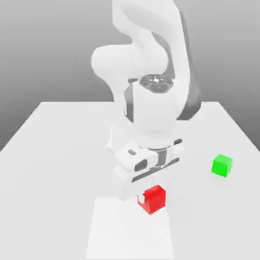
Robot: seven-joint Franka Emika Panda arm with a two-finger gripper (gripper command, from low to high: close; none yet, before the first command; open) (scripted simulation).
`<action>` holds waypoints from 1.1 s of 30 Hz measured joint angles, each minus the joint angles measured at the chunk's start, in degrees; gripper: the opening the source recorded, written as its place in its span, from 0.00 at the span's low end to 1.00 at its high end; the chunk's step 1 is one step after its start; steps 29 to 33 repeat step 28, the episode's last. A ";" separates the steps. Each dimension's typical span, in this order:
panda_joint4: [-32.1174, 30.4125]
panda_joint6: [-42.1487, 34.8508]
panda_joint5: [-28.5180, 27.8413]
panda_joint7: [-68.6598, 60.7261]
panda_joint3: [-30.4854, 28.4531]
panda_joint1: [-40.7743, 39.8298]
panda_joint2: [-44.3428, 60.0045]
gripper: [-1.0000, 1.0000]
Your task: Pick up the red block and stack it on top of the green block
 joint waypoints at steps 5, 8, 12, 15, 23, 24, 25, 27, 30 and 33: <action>-1.73 -1.93 2.17 6.67 4.89 9.49 -3.81 0.00; -2.78 -2.95 3.84 10.54 8.47 13.55 -5.97 0.00; -4.20 -4.25 6.72 15.22 14.11 19.57 -8.85 0.00; -5.26 -5.24 9.17 18.55 18.30 24.40 -11.02 0.00; -5.94 2.00 3.78 27.22 23.12 26.35 -4.35 0.00; -5.91 3.69 1.42 28.89 22.88 25.78 -2.48 0.00; -5.88 5.40 -1.26 30.77 22.31 25.88 -0.56 0.00; -5.82 8.25 -6.28 34.28 20.67 26.17 2.72 1.00; -5.82 8.26 -6.28 34.28 20.67 26.23 2.72 1.00; -5.82 8.26 -6.28 34.28 20.67 26.23 2.72 1.00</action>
